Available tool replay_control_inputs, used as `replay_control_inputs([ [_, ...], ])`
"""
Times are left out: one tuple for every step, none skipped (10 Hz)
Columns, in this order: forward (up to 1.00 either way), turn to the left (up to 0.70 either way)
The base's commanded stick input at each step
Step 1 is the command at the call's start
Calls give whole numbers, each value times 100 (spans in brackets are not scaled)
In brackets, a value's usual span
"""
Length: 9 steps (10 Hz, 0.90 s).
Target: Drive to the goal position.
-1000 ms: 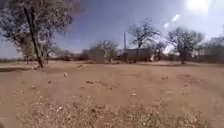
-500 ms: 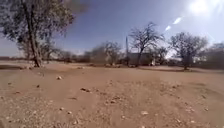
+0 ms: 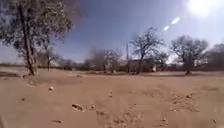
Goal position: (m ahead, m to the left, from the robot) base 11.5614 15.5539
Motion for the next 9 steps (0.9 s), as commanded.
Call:
replay_control_inputs([
  [100, 0],
  [100, 0],
  [100, 0],
  [100, 0],
  [100, 0],
  [100, 0],
  [100, 0],
  [100, 0],
  [100, 0],
])
